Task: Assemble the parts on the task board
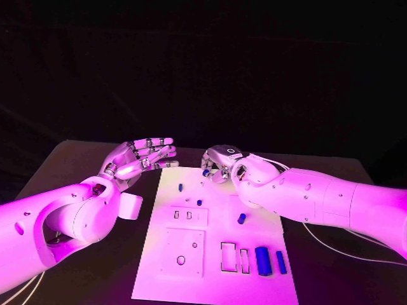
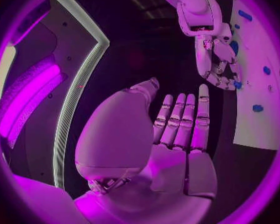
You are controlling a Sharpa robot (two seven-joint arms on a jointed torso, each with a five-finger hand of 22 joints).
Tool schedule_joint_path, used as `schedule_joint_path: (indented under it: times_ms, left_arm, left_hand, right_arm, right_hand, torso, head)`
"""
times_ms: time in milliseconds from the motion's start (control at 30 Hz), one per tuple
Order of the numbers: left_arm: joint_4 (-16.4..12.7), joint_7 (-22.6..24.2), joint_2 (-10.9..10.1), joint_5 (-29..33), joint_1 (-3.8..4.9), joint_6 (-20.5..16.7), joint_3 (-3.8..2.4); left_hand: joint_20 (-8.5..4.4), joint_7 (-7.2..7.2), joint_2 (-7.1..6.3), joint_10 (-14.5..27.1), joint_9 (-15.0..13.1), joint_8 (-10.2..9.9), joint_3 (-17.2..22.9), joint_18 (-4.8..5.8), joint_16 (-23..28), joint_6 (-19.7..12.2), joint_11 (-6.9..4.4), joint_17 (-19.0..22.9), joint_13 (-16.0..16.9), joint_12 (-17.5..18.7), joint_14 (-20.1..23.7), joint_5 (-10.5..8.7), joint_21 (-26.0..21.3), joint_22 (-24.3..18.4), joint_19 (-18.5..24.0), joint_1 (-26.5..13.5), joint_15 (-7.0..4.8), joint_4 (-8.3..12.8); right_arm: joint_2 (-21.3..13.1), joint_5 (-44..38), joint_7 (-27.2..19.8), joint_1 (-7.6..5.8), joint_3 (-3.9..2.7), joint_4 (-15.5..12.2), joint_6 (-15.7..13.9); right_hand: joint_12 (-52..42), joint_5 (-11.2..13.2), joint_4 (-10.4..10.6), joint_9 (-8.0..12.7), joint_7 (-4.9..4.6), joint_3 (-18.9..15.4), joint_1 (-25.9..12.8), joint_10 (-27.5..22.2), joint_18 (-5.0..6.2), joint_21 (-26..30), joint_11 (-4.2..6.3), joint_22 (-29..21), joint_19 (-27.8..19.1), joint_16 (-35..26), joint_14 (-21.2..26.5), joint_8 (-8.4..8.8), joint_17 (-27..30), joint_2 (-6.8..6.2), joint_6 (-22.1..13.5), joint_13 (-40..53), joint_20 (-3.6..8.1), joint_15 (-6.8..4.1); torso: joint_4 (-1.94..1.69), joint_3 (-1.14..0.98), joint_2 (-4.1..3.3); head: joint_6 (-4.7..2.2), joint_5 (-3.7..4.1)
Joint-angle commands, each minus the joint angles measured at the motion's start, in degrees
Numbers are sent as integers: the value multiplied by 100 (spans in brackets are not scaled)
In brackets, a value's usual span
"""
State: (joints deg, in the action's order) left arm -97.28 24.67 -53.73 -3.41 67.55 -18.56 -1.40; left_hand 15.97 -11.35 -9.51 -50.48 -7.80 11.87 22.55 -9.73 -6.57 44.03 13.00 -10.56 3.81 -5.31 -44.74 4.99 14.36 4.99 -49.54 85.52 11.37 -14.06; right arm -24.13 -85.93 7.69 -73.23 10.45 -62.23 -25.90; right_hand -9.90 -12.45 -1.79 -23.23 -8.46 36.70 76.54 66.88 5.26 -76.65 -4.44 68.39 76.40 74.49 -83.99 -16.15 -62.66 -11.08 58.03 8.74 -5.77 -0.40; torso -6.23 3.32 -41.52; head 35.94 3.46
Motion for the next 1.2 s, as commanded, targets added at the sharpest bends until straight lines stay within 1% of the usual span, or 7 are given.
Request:
schedule_joint_path:
  times_ms: [33,200,600,800,1000,1100,1200]
  left_arm:
    - [-16,18,11,18,13,112,-6]
    - [-14,13,9,18,15,117,-6]
    - [-9,-1,1,18,21,126,-5]
    - [2,-1,-11,18,22,134,-5]
    - [15,5,-41,19,22,145,-5]
    - [22,6,-54,19,22,149,-5]
    - [26,8,-58,19,22,159,-5]
  left_hand:
    - [21,-410,7,59,9,6,16,-40,30,-57,0,-9,-8,2,31,-23,17,-5,26,-20,-10,1]
    - [21,-410,7,59,9,6,16,-40,30,-57,0,-9,-8,2,31,-23,17,-5,26,-20,-10,1]
    - [22,-410,6,65,9,8,15,-39,35,-63,0,-14,-6,-1,34,-25,17,-7,29,-27,-9,-1]
    - [22,-410,6,65,9,8,15,-39,35,-63,0,-14,-6,-1,34,-25,17,-7,29,-27,-9,-1]
    - [22,-410,6,65,9,8,15,-39,35,-63,0,-14,-6,-1,34,-25,17,-7,29,-27,-9,-1]
    - [22,-410,6,65,9,8,15,-39,35,-63,0,-14,-6,-1,34,-25,17,-7,29,-27,-9,-1]
    - [22,-410,6,65,9,8,15,-39,35,-63,0,-14,-6,-1,34,-25,17,-7,29,-27,-9,-1]
  right_arm:
    - [36,-46,-21,4,0,35,74]
    - [66,-19,-45,5,3,77,89]
    - [-44,13,-60,6,5,-16,92]
    - [-409,79,-31,-10,2,-427,-12]
    - [-1052,377,49,-67,-32,-1048,-187]
    - [-1398,573,111,-98,-57,-1297,-300]
    - [-1646,928,139,-118,-69,-1400,-265]
  right_hand:
    - [185,-17,48,21,-75,66,-172,-311,-9,136,-112,-185,-158,-96,-44,124,160,-109,-196,-101,-65,109]
    - [285,-4,75,21,-107,42,-265,-580,50,317,-179,-418,-336,-176,9,249,322,-229,-396,-194,-138,170]
    - [307,-2,74,9,-121,14,-260,-747,99,478,-205,-622,-481,-241,48,312,447,-254,-476,-248,-166,192]
    - [302,0,78,6,-123,2,-268,-757,102,494,-207,-640,-494,-253,54,314,470,-261,-476,-252,-169,193]
    - [144,-2,126,-9,-120,-67,-320,-582,88,465,-179,-561,-429,-253,56,363,494,-297,-517,-240,-168,177]
    - [-137,13,242,-28,-116,-265,-496,-105,44,343,-105,-356,-276,-97,-18,414,292,-435,-548,-165,-137,128]
    - [-376,12,291,-40,-76,-424,-512,271,28,302,-18,-275,-212,-28,-45,472,225,-490,-583,-56,-73,57]
  torso:
    - [-8,0,-1]
    - [-5,2,-2]
    - [-6,1,2]
    - [7,-1,10]
    - [28,0,13]
    - [66,-13,20]
    - [75,-20,30]
  head:
    - [-5,3]
    - [-6,-4]
    - [0,-6]
    - [-1,-9]
    - [-24,21]
    - [-34,34]
    - [-38,52]
